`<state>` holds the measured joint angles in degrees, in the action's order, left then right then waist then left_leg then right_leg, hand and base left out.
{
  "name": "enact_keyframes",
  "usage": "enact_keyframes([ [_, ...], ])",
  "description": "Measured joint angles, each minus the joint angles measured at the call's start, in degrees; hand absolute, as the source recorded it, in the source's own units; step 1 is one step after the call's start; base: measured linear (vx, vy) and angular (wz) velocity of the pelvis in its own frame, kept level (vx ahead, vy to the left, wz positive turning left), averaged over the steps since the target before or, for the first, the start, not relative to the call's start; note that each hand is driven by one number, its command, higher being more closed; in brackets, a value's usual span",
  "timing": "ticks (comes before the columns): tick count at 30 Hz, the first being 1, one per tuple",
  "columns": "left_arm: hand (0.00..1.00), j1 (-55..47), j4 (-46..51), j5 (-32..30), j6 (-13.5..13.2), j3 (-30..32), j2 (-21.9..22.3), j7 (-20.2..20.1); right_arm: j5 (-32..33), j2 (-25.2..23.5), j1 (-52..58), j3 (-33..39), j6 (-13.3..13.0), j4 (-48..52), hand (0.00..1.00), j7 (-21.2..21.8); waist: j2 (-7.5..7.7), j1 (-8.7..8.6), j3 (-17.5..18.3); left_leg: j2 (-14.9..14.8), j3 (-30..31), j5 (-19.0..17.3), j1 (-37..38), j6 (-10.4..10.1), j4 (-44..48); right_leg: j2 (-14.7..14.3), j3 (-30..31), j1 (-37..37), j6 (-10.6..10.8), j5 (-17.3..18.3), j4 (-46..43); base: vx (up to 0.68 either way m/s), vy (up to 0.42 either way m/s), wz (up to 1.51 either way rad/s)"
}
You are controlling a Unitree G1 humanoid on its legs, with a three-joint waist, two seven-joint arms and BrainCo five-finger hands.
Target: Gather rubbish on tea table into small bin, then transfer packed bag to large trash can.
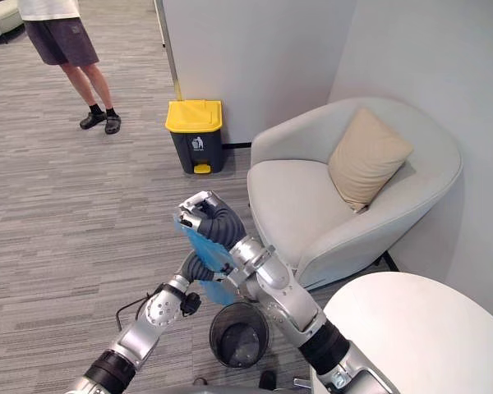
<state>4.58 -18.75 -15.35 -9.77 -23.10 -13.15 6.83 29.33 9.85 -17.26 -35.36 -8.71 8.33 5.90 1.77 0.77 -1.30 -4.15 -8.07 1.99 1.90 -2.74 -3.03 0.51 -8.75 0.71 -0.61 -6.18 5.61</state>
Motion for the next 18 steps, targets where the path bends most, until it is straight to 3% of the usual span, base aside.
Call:
enact_keyframes([
  [18,1.00,1.4,-4.2,1.3,0.5,-1.4,2.9,2.7,1.6,-0.5,-1.3,-1.8,0.0,0.0,1.00,-1.2,-0.01,-0.03,0.0,0.0,-0.2,0.0,0.1,0.0,-0.2,-0.3,0.6,-0.2,0.0,0.0,0.0,0.00,0.002,-0.01],
])
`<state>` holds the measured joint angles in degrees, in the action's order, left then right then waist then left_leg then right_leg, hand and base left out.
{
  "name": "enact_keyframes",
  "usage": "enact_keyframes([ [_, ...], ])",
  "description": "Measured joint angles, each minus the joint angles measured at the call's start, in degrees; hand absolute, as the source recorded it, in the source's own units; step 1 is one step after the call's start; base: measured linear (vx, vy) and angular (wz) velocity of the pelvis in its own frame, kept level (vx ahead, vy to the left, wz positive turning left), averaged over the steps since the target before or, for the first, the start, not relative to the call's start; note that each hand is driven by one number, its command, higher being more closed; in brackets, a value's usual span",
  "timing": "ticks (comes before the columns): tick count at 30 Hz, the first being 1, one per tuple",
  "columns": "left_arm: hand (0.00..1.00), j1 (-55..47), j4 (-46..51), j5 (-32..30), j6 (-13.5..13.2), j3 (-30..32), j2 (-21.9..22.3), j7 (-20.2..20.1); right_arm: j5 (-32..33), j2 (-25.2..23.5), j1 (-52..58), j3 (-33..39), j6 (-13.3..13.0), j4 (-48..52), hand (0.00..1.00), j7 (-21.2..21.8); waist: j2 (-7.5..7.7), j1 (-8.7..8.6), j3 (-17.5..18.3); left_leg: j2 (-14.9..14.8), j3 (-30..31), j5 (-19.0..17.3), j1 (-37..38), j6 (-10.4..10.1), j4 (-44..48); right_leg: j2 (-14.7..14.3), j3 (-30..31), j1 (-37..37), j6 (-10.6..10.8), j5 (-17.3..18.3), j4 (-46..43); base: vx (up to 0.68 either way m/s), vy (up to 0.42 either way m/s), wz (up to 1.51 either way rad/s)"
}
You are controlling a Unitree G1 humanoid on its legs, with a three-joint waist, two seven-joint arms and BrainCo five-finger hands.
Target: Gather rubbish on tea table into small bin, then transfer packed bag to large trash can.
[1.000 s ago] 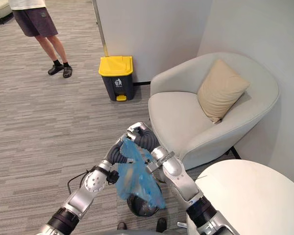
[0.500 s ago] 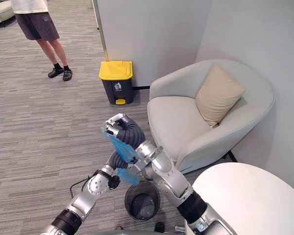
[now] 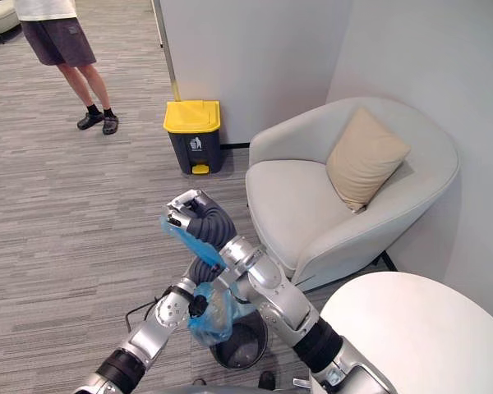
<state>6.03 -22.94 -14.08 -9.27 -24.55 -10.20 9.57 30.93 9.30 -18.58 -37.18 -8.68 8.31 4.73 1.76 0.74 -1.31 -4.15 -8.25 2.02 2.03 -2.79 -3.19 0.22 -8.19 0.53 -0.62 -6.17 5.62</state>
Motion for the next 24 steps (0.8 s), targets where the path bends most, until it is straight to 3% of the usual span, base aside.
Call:
enact_keyframes([
  [3,1.00,0.0,-0.1,0.1,0.1,0.3,0.4,0.5,-0.1,0.0,0.0,0.0,0.0,0.0,1.00,0.1,0.00,0.01,0.0,0.0,0.0,0.0,0.0,0.0,0.0,0.0,0.0,0.0,0.0,0.0,0.0,0.00,0.000,0.00],
  [4,1.00,0.0,-0.2,0.9,0.1,0.5,0.5,0.5,-0.1,0.0,0.0,0.0,0.0,0.0,0.00,0.2,0.00,0.00,0.0,0.0,0.0,0.0,0.0,0.0,0.0,0.0,0.0,0.0,0.0,0.0,0.0,0.00,0.000,0.00],
  [10,1.00,-1.5,-2.7,2.5,1.2,3.2,1.1,0.5,-4.8,-0.9,1.4,1.0,-1.1,-0.1,0.00,0.3,-0.01,-0.11,0.0,0.0,0.0,0.0,0.1,0.0,-0.3,0.0,0.0,0.0,0.1,0.0,0.0,0.00,0.000,0.00],
  [17,1.00,-4.7,-2.7,3.4,1.6,8.6,1.1,0.7,-19.2,-0.6,5.8,4.8,-2.2,-0.2,0.00,-1.1,0.00,0.00,0.0,0.1,0.3,0.0,0.4,0.0,-0.7,0.3,-0.2,0.1,0.5,0.4,0.0,0.00,0.000,0.01],
  [24,1.00,-5.1,-2.7,3.4,1.6,13.9,1.0,1.6,-33.6,3.7,8.1,7.8,-3.1,-0.3,0.00,-3.4,0.04,0.03,0.0,0.3,0.5,0.0,0.4,0.0,-0.9,0.7,-0.5,0.2,0.8,0.6,0.0,0.00,0.000,0.01],
])
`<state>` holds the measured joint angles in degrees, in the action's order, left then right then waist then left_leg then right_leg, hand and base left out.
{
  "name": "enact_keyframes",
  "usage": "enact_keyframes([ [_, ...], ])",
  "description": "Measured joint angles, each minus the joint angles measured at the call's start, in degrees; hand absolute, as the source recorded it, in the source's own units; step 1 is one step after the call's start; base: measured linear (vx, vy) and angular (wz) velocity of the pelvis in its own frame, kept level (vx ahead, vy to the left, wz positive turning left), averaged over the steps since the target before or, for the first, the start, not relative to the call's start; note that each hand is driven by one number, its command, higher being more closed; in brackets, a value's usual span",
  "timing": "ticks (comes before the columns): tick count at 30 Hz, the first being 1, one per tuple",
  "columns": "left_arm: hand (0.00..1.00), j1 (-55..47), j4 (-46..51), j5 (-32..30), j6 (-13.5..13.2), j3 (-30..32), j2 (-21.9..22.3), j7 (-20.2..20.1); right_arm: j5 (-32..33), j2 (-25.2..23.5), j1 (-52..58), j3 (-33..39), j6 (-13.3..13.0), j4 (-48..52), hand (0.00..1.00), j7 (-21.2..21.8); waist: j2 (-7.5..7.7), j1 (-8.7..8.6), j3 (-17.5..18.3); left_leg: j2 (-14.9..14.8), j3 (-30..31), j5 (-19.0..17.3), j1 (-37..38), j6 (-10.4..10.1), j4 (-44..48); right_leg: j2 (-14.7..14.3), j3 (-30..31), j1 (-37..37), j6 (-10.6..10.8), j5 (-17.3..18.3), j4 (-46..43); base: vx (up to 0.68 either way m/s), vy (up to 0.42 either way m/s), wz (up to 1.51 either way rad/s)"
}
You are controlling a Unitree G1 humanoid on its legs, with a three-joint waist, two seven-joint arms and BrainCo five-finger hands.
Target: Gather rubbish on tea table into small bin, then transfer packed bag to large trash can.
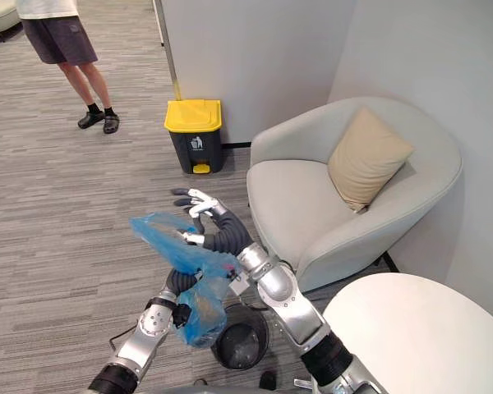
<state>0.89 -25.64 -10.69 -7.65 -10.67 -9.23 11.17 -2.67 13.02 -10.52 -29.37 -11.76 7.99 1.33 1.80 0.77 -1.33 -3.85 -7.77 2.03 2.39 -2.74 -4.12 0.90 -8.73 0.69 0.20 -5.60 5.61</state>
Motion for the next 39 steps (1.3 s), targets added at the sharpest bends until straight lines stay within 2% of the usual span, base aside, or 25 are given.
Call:
enact_keyframes([
  [5,1.00,-0.4,0.0,0.0,-0.1,1.9,0.0,0.2,-9.2,3.3,1.3,0.3,-1.5,-0.5,0.00,-1.5,0.05,0.00,0.0,0.0,0.2,0.0,0.0,0.0,-0.1,0.0,-0.2,0.0,0.1,0.1,0.0,0.00,0.000,0.00],
  [12,1.00,-2.2,-1.2,1.1,-0.1,3.2,-0.1,0.4,-9.8,6.0,3.0,0.4,-1.9,-0.5,0.00,-1.3,0.37,0.01,-0.1,0.0,0.2,0.0,0.0,0.0,-0.2,0.0,-0.3,0.0,0.2,0.2,0.0,0.00,0.000,0.00],
  [17,1.00,-3.6,-4.2,2.5,-0.1,7.4,0.1,0.4,-9.6,4.6,9.3,4.9,-2.1,-1.0,0.00,-1.1,0.72,0.00,-0.2,0.1,0.2,0.0,0.0,0.0,-0.4,0.0,-0.3,0.0,0.3,0.3,0.0,0.00,0.000,0.00],
  [19,1.00,-5.5,-4.6,3.6,-0.1,9.5,0.0,0.3,-8.7,1.8,12.5,10.4,-2.2,-5.3,0.00,-1.1,0.86,-0.07,-0.3,0.3,0.2,0.0,0.1,0.0,-0.5,0.1,-0.4,0.0,0.4,0.4,0.0,0.00,0.000,0.00],
  [25,1.00,-7.7,-8.2,4.9,0.0,13.7,0.2,0.0,-4.1,-3.3,16.3,19.1,-0.5,-18.1,0.00,-1.1,0.79,-0.09,-0.4,0.6,0.3,0.0,-0.1,0.0,-0.9,0.2,-0.5,-0.4,1.1,0.9,0.0,0.00,0.000,0.00],
  [30,1.00,-9.0,-9.3,5.6,0.0,15.7,0.3,-1.3,-1.4,-4.9,16.6,23.5,1.1,-27.0,0.00,-1.2,0.57,-0.02,-0.6,0.9,0.6,0.0,-0.7,0.0,-1.0,0.4,-0.8,-0.9,1.1,0.9,0.0,0.00,0.003,0.02],
  [39,1.00,-9.1,-14.5,5.6,0.0,16.5,0.7,-3.7,-2.5,-5.5,15.7,26.9,3.1,-41.3,0.00,-2.6,-0.08,-0.04,-1.0,1.2,1.7,0.0,-0.7,0.0,-1.1,0.6,-2.1,-0.5,1.3,1.0,0.0,0.00,0.007,0.06],
])
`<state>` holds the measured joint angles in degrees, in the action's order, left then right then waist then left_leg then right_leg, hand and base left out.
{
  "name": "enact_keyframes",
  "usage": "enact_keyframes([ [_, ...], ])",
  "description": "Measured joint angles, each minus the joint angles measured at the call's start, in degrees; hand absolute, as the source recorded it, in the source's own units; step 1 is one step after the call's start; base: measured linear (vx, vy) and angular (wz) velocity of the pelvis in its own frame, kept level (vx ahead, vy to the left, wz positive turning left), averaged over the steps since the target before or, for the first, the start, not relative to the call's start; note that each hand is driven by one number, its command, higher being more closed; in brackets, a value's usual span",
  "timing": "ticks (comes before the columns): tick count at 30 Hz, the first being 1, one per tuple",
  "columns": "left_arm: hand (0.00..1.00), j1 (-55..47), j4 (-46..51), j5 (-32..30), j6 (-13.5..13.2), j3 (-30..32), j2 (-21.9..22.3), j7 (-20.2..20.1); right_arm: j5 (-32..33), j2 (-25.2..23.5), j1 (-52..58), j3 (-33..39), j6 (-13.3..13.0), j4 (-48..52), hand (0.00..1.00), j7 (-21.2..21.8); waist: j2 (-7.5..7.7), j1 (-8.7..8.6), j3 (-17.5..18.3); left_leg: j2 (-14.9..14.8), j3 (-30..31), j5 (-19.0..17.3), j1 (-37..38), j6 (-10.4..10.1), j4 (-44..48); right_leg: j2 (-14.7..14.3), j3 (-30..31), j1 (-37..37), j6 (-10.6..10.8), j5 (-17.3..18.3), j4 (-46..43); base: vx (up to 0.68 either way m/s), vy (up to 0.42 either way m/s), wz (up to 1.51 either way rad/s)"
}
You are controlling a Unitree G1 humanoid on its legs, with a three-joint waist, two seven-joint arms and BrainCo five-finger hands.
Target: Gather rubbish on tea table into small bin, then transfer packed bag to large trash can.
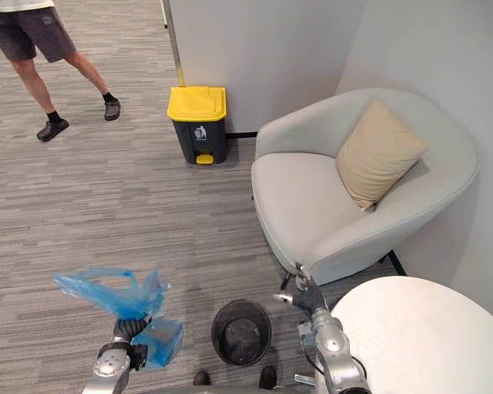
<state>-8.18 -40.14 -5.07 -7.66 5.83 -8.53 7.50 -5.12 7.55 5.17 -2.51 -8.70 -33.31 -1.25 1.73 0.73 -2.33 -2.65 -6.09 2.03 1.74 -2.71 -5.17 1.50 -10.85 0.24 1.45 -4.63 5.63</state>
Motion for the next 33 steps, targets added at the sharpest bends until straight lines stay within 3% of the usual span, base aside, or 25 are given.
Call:
enact_keyframes([
  [13,1.00,-2.2,-5.7,0.5,0.6,1.2,1.5,-1.3,-0.7,-0.4,-0.4,1.7,2.6,-9.4,0.00,-0.1,-0.78,0.04,-0.5,0.7,0.5,0.0,0.6,0.0,0.0,0.9,-0.2,0.5,0.5,0.3,0.0,-0.03,0.019,0.02],
  [22,1.00,-2.0,-7.7,0.5,0.8,1.2,1.7,-1.3,-2.2,-0.4,-1.9,2.2,2.7,-12.4,0.00,-1.5,-0.94,0.22,-0.8,0.6,-0.9,-0.2,0.0,0.3,0.5,1.1,1.2,-1.0,0.7,0.5,-2.1,-0.01,0.012,-0.08],
  [26,1.00,-1.0,-7.7,0.7,0.8,1.2,2.6,-1.3,-2.4,-1.0,-4.1,2.1,2.9,-12.4,0.00,-2.5,-1.01,0.43,-1.9,0.6,-3.1,-2.1,-3.3,1.8,5.1,1.9,3.3,-5.0,1.3,1.0,-6.0,-0.05,0.039,-0.23],
  [29,1.00,0.6,-6.8,1.1,0.8,1.1,2.8,-1.3,-3.5,-2.8,-5.2,2.0,3.2,-11.4,0.00,-3.1,-0.59,0.70,-3.1,-0.3,-4.7,-5.8,-8.1,2.8,13.1,2.6,4.3,-8.1,2.1,2.1,-10.8,-0.15,0.039,-0.17],
  [30,1.00,0.8,-4.8,1.3,0.8,1.5,2.9,-1.3,-3.6,-3.8,-5.1,1.8,3.6,-9.7,0.00,-3.7,-0.64,1.45,-3.3,-1.4,-5.2,-7.3,-9.6,4.1,15.6,2.4,4.7,-10.1,2.7,3.8,-14.8,-0.10,0.014,-0.10],
  [31,1.00,1.2,-4.3,1.8,0.8,1.5,2.9,-1.3,-3.6,-4.0,-5.0,1.7,3.7,-9.0,0.00,-3.7,-0.63,1.68,-3.3,-1.5,-5.0,-7.4,-10.2,4.3,16.2,2.9,4.3,-11.8,1.7,6.3,-20.7,-0.08,0.011,0.16],
  [32,1.00,1.7,-3.2,2.3,0.8,1.5,2.8,-1.2,-3.6,-4.1,-4.9,1.5,3.8,-7.9,0.00,-3.8,-0.58,1.74,-3.5,-1.5,-4.0,-7.5,-11.1,4.6,17.8,3.9,4.3,-13.5,1.8,11.3,-31.8,-0.05,-0.003,0.37],
  [33,1.00,1.8,-2.5,2.3,0.8,1.5,2.8,-1.2,-3.6,-4.2,-5.0,1.4,3.7,-7.7,0.00,-3.8,-0.57,1.81,-3.6,-1.4,-3.3,-7.6,-11.5,4.6,18.5,4.4,4.3,-13.5,2.4,13.0,-35.5,-0.05,-0.068,0.64],
])
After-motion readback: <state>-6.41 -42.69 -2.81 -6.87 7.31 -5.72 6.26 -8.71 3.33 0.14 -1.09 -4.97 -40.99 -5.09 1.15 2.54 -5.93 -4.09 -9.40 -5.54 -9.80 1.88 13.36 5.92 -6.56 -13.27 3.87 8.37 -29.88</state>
